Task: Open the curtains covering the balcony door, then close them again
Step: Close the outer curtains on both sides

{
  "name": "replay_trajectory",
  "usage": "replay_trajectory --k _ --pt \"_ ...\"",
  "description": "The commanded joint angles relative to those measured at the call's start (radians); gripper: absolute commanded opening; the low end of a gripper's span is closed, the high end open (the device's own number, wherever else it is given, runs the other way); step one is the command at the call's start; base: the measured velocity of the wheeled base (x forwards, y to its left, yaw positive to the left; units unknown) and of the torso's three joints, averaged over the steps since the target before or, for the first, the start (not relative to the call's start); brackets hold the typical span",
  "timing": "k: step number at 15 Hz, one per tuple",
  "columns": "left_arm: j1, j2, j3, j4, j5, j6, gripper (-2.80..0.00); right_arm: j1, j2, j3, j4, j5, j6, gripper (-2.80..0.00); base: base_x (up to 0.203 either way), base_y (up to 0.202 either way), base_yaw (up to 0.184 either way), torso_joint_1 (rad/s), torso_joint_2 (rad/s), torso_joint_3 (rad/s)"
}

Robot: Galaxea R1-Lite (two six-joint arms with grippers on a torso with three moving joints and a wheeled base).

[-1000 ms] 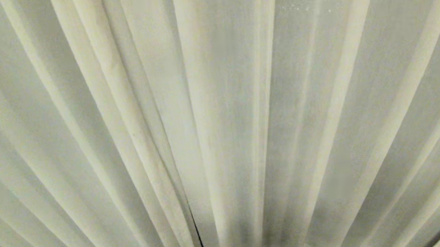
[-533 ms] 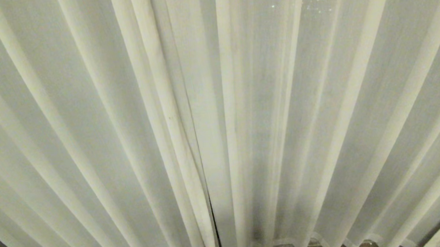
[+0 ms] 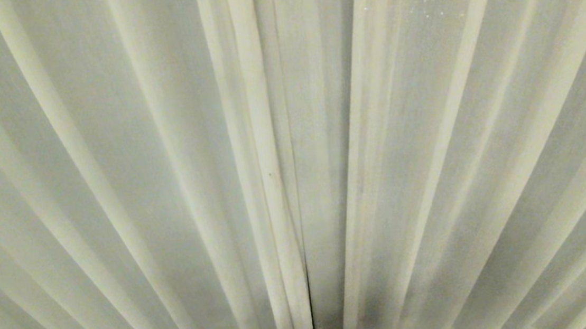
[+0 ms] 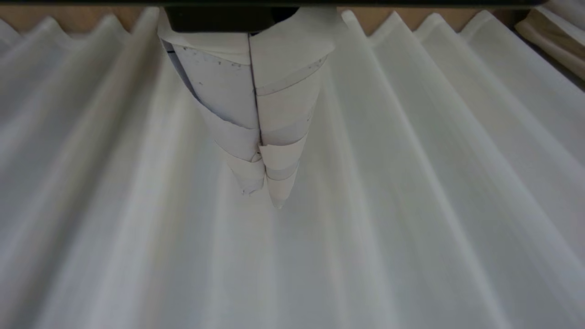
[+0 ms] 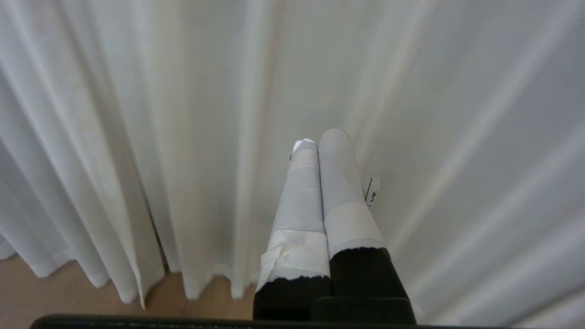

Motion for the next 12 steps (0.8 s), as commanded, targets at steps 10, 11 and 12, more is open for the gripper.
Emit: replay_trajectory --k 10,11,12 --pt "0.0 -0.002 0.0 0.001 0.002 -0.007 -2.8 0.001 0.002 0.0 0.001 0.0 -0.002 -2.8 0.068 0.17 -0.001 0.0 0.0 0.0" --pt "0.0 -0.002 0.0 0.002 0.004 -0.013 -2.8 0.001 0.002 0.0 0.001 0.0 -0.002 -2.8 0.0 0.196 0.001 0.009 0.0 0.002" --pt "0.0 -0.002 0.0 0.002 0.005 -0.016 -2.8 0.001 0.002 0.0 0.001 0.0 -0.002 -2.8 0.0 0.176 -0.002 -0.004 0.0 -0.001"
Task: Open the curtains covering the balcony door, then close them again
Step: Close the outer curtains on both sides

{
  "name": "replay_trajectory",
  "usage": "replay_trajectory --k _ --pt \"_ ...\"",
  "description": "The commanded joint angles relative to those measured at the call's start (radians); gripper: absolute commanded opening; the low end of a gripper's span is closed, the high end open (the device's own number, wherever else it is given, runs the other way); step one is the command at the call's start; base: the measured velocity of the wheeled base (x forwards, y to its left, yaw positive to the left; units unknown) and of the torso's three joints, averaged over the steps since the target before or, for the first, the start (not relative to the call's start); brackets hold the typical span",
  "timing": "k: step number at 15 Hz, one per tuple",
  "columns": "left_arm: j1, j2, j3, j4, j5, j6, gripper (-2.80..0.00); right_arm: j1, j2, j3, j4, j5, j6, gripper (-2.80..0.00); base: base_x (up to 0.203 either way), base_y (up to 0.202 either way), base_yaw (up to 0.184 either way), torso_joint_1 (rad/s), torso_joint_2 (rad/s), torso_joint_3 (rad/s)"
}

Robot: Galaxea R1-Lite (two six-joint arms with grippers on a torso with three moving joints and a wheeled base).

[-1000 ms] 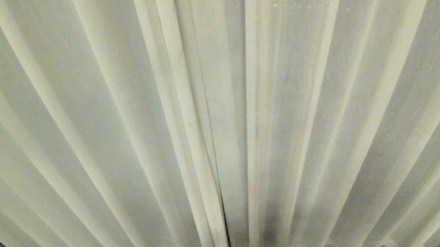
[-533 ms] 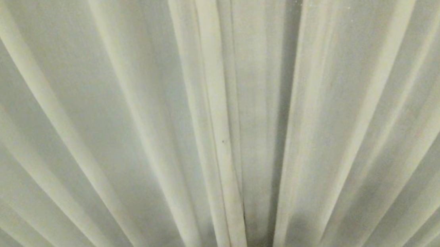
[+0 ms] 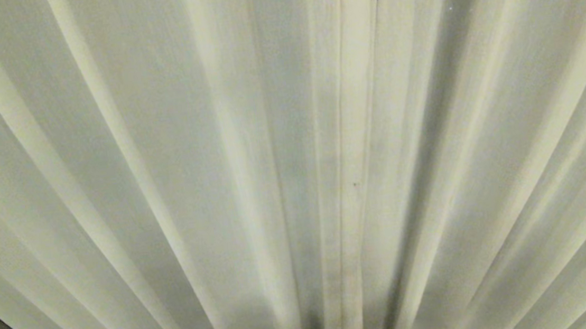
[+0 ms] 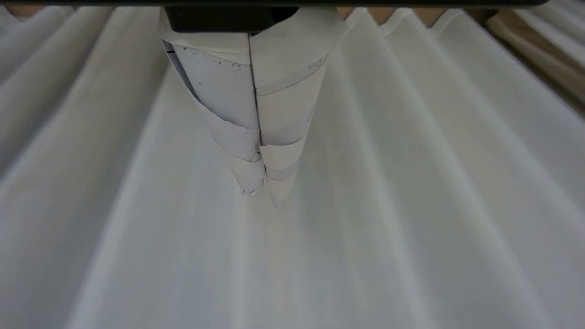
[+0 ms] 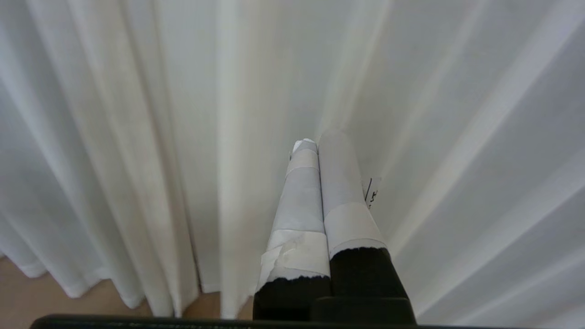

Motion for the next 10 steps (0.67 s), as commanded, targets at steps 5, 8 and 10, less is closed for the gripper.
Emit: replay_trajectory --k 5,8,10 --pt "0.0 -0.001 0.0 -0.001 0.001 -0.005 -2.8 0.0 0.002 0.0 0.0 0.001 -0.002 -2.8 0.0 0.187 0.001 0.001 0.0 0.002" --pt "-0.001 -0.001 0.0 -0.001 0.001 -0.011 -2.8 0.0 0.002 0.0 0.0 0.001 -0.002 -2.8 0.0 0.191 0.002 -0.001 0.0 0.004" --pt "-0.001 -0.001 0.0 -0.001 0.001 -0.013 -2.8 0.0 0.002 0.0 0.0 0.001 -0.002 -2.8 0.0 0.19 0.0 0.005 0.0 0.002"
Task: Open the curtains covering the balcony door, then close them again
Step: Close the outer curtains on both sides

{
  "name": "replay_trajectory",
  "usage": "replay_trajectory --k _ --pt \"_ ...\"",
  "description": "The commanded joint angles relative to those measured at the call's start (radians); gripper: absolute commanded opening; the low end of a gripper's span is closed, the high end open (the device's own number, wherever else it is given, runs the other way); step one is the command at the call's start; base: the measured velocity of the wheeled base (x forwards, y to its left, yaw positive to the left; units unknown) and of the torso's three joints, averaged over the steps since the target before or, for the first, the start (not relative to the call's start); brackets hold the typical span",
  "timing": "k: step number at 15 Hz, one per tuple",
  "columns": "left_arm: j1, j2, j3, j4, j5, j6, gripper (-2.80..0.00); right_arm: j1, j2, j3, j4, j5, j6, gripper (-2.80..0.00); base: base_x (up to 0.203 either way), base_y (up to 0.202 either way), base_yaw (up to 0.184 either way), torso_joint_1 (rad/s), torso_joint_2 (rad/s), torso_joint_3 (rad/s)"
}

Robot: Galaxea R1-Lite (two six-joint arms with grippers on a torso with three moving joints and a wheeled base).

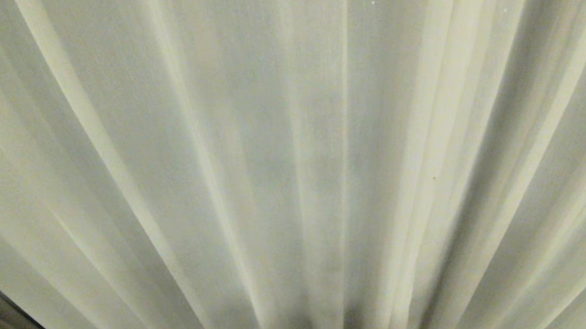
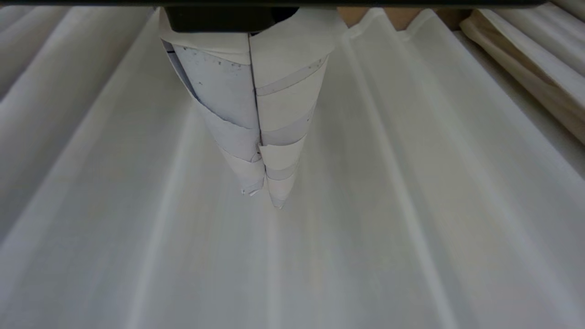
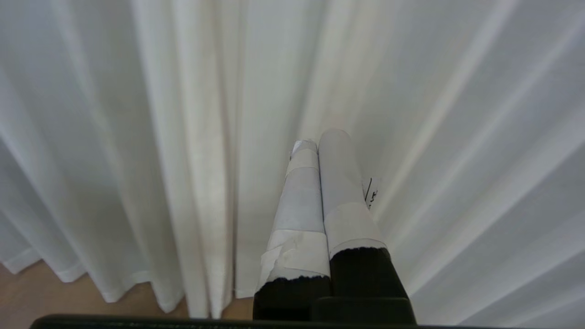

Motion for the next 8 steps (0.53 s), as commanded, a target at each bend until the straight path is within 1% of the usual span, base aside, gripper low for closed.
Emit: replay_trajectory --k 1,8 --pt "0.0 -0.001 0.0 0.0 0.0 -0.001 -2.8 0.001 0.002 0.0 0.0 0.001 -0.001 -2.8 0.0 0.187 0.003 0.007 0.0 0.002" --pt "-0.001 -0.001 0.0 0.0 0.0 -0.01 -2.8 0.001 0.002 0.0 0.0 0.001 -0.001 -2.8 0.0 0.188 0.001 0.002 0.0 0.005"
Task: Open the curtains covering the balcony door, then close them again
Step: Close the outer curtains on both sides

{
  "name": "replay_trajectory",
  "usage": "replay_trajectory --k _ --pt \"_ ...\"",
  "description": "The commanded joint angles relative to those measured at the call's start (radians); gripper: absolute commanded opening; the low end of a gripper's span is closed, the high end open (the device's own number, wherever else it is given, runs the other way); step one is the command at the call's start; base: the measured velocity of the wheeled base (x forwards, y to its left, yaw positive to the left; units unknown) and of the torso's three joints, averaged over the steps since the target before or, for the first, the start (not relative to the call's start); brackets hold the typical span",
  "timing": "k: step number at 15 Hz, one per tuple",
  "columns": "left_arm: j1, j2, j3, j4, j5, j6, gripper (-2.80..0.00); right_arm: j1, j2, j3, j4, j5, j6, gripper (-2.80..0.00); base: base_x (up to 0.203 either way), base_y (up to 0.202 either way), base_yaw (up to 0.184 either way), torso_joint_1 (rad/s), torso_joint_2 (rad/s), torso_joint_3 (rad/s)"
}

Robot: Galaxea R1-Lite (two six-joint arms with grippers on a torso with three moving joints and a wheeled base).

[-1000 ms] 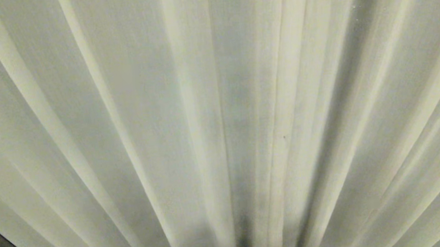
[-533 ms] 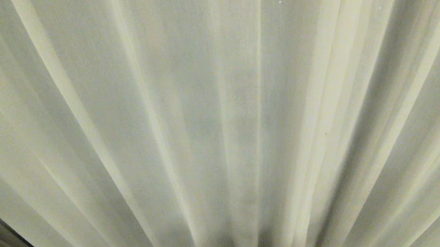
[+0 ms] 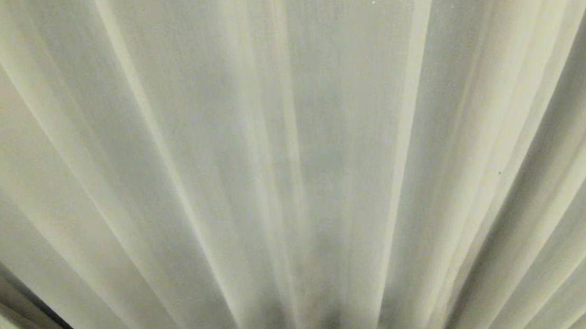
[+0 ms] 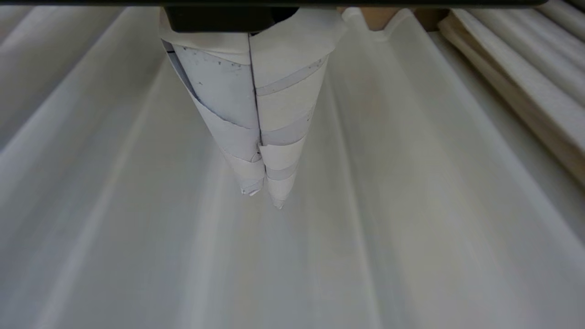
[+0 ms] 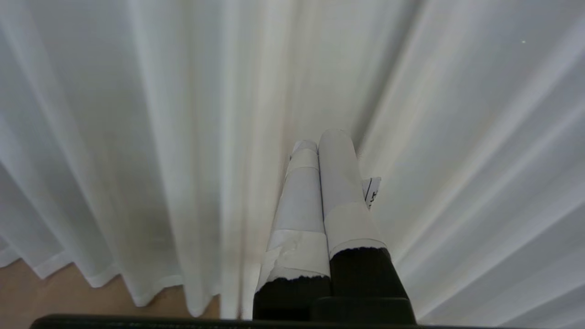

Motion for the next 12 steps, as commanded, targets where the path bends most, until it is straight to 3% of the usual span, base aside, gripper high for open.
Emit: replay_trajectory --k 1,12 --pt "0.0 -0.001 0.0 -0.001 0.001 -0.002 -2.8 0.0 0.002 0.0 0.0 0.001 -0.001 -2.8 0.0 0.191 0.0 0.003 0.0 0.002" --pt "-0.001 -0.001 0.0 -0.004 0.001 -0.028 -2.8 0.0 0.002 0.0 0.0 0.001 -0.001 -2.8 0.0 0.188 0.0 0.002 0.0 0.004"
